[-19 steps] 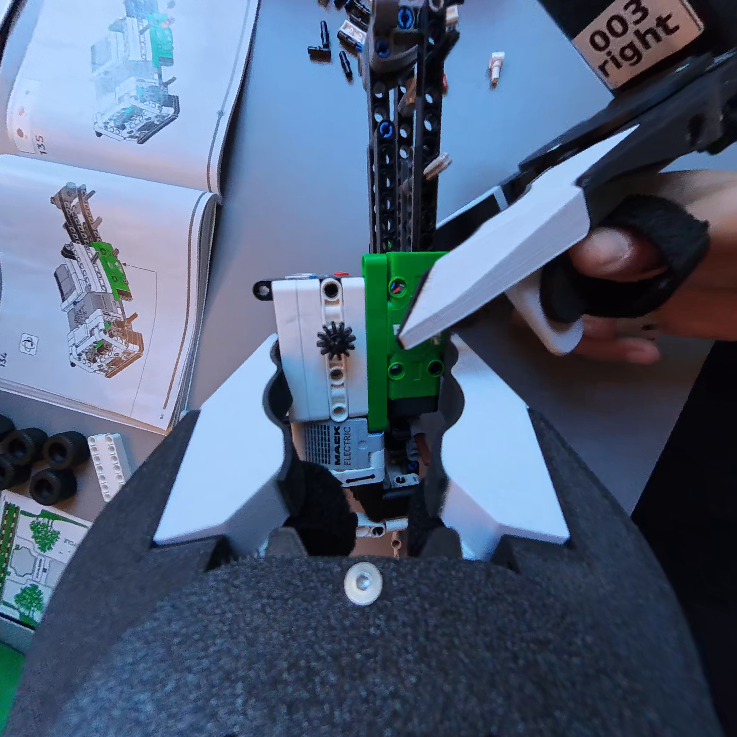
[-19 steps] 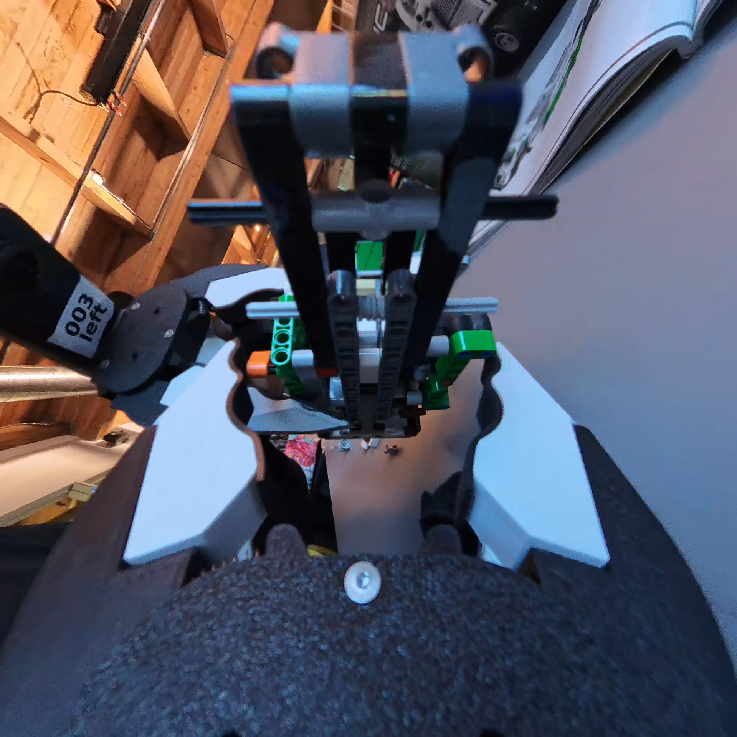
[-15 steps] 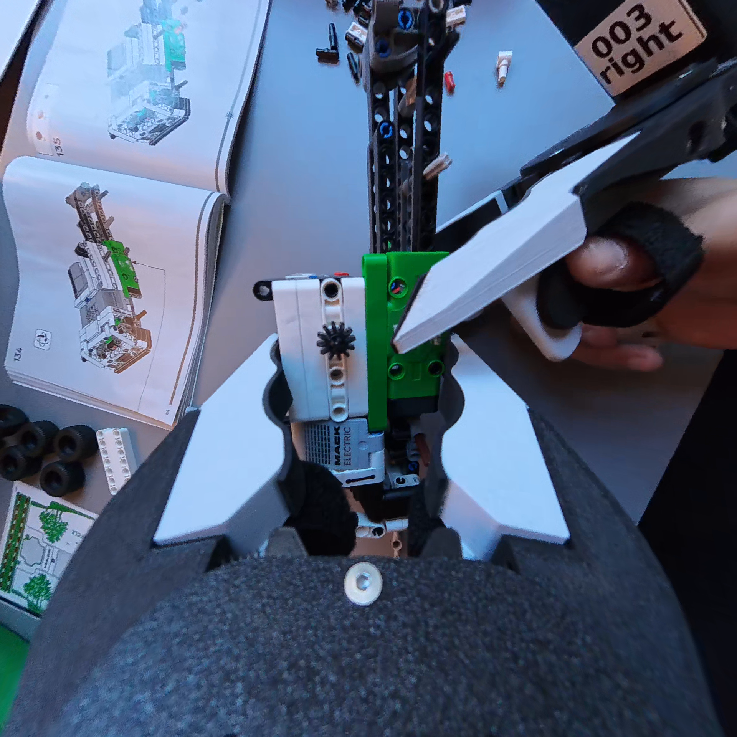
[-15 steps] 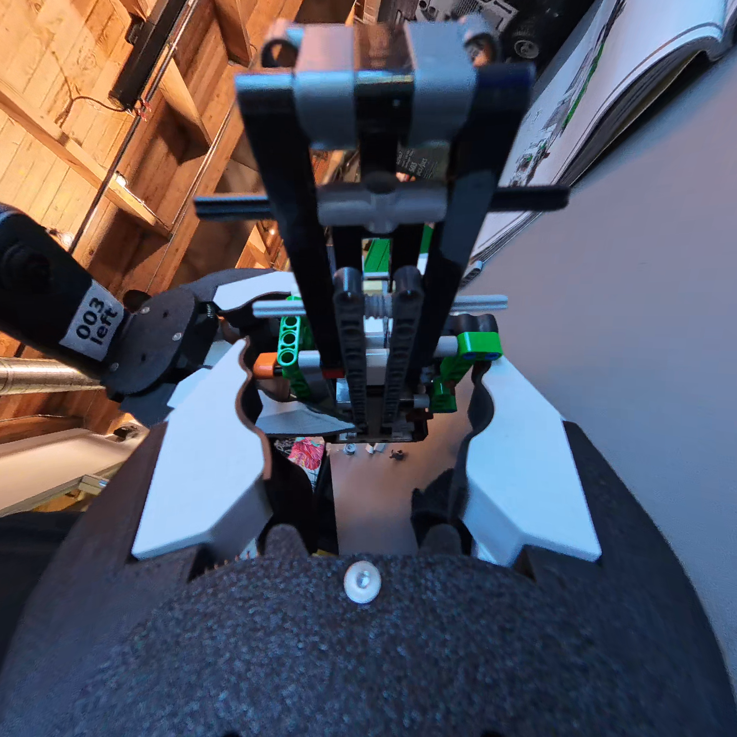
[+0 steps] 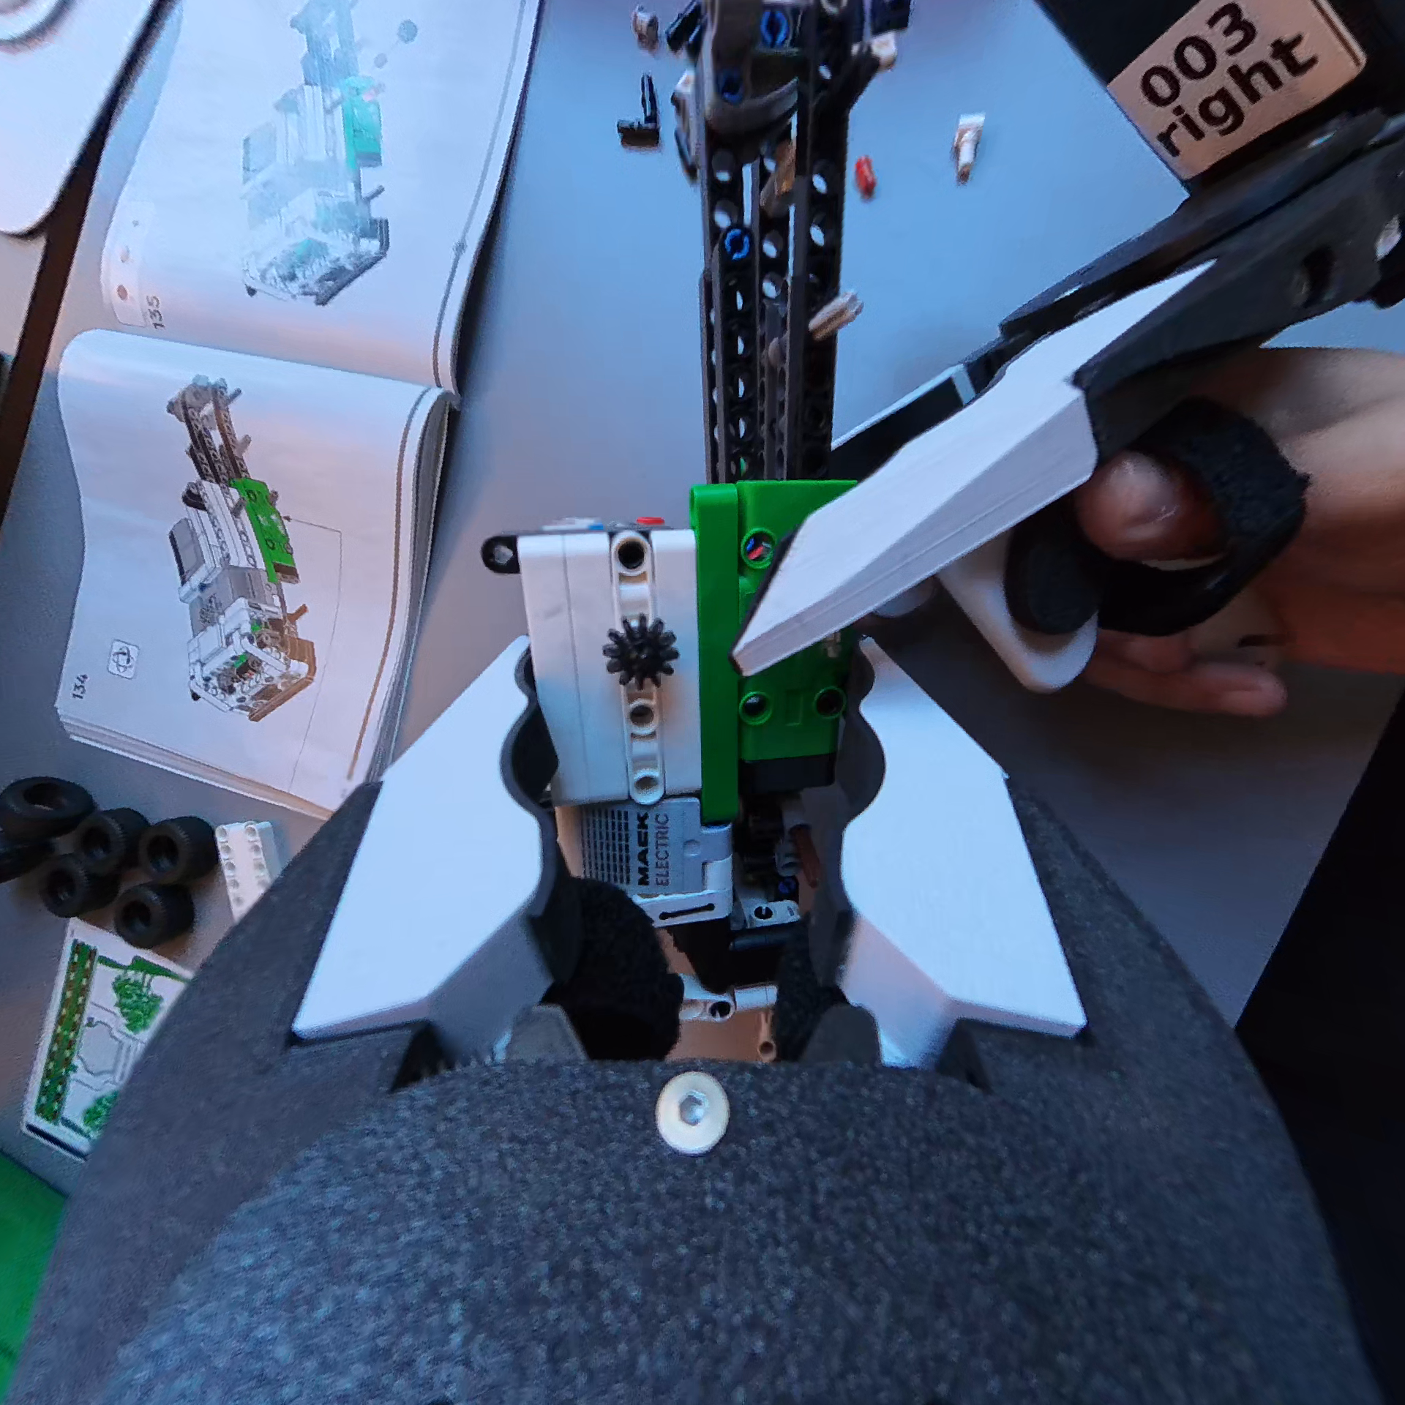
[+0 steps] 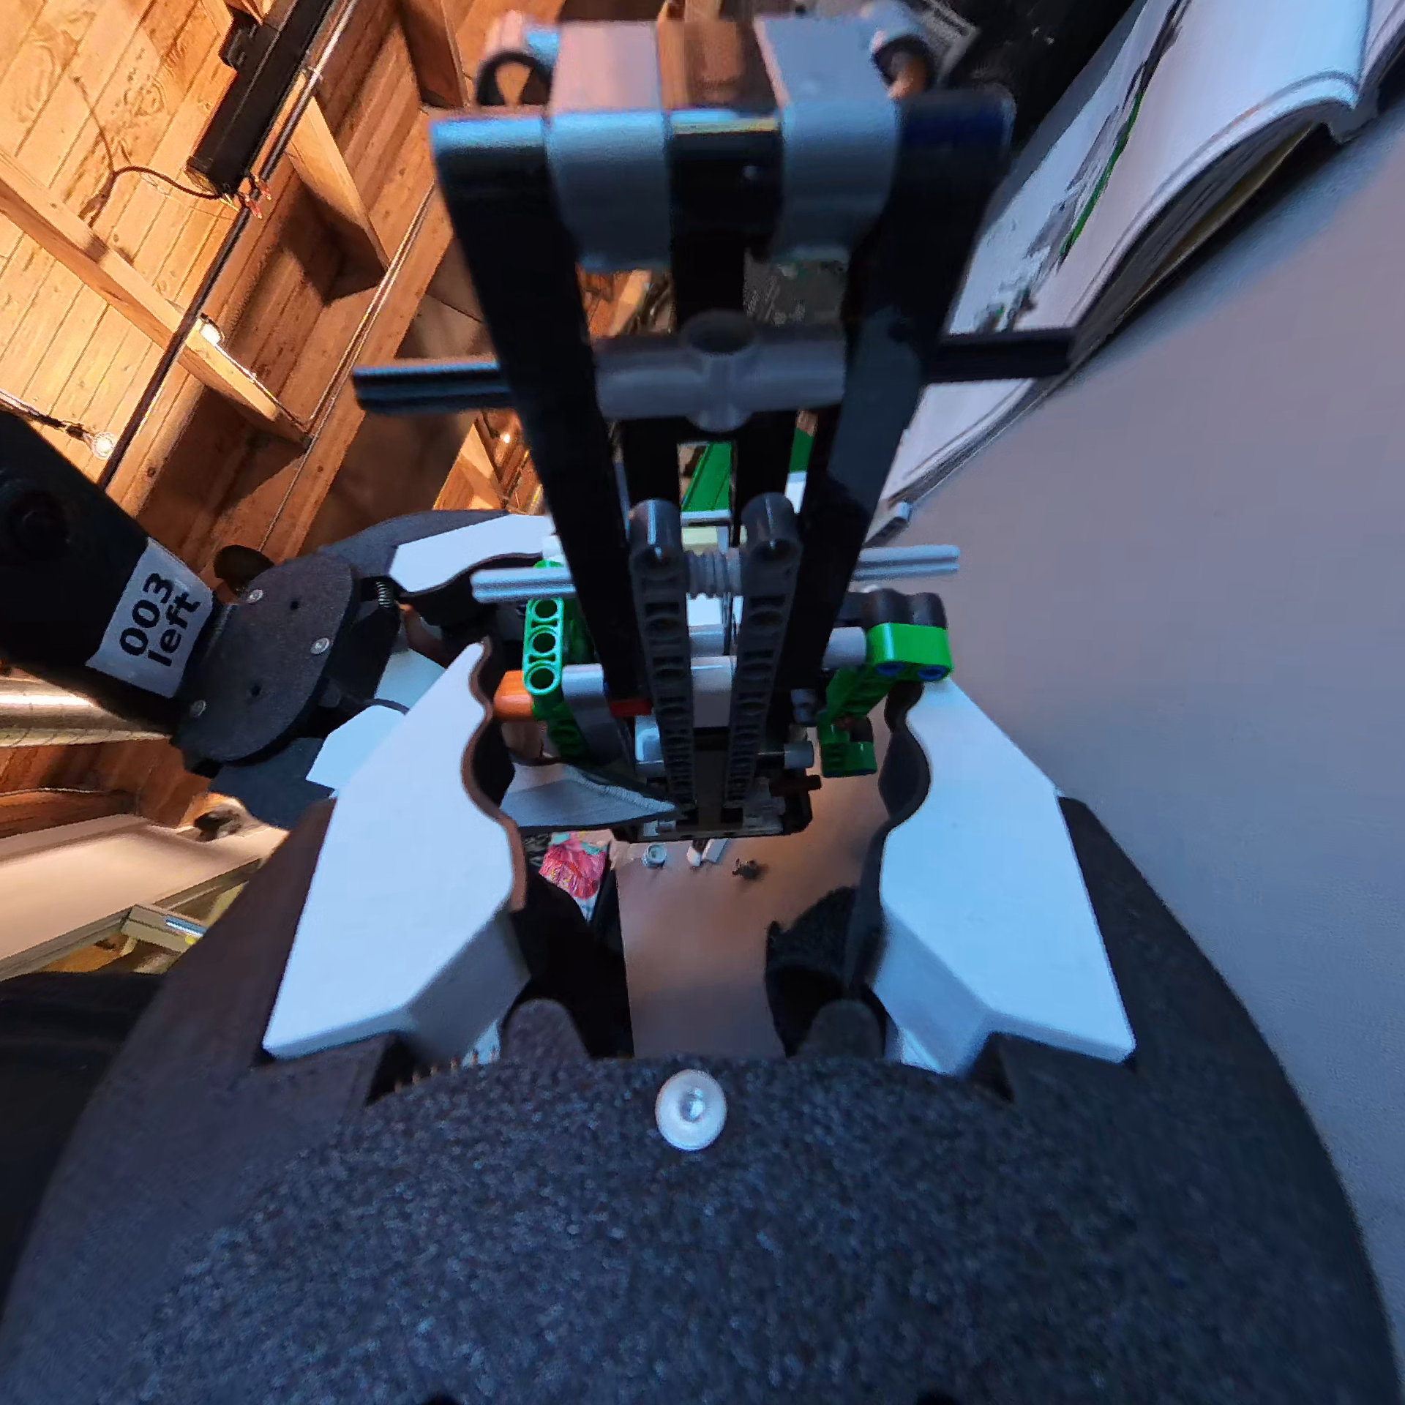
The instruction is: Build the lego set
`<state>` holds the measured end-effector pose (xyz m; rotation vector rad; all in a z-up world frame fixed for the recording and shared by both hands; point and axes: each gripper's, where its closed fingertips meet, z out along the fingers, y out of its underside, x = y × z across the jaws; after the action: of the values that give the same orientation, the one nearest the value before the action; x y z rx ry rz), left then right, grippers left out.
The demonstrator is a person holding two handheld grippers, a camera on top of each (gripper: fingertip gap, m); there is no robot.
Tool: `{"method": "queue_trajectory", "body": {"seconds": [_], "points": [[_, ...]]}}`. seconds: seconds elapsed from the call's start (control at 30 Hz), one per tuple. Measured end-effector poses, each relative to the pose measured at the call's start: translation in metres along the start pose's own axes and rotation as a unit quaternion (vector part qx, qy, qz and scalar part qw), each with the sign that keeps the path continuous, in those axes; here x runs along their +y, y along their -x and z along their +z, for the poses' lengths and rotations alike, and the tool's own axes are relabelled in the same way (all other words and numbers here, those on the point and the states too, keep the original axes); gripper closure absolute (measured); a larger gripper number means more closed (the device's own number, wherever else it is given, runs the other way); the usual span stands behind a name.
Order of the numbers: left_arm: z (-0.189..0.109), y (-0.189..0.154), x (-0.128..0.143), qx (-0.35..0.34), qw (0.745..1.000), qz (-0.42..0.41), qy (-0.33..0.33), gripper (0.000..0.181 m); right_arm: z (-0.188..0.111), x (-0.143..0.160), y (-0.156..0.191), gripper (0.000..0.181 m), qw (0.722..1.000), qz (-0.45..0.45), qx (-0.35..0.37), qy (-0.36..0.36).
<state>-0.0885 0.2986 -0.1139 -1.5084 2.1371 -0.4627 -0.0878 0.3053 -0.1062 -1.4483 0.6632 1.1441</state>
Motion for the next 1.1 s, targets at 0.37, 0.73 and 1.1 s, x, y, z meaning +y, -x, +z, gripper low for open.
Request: {"method": "queue_trajectory", "body": {"seconds": [0.37, 0.73, 1.1], "points": [[-0.016, 0.000, -0.009, -0.013, 1.000, 0.011, -0.025, 0.107, -0.001, 0.000, 0.019, 0.082, 0.998, -0.065, -0.024, -0.008], [-0.014, -0.001, -0.013, -0.055, 0.998, 0.030, -0.030, 0.107, -0.004, -0.005, 0.019, 0.084, 0.997, -0.072, -0.028, -0.011], [-0.019, -0.001, -0.020, -0.054, 0.997, 0.031, -0.043, 0.107, -0.007, -0.010, 0.025, 0.082, 0.996, -0.068, -0.055, -0.001]]}}
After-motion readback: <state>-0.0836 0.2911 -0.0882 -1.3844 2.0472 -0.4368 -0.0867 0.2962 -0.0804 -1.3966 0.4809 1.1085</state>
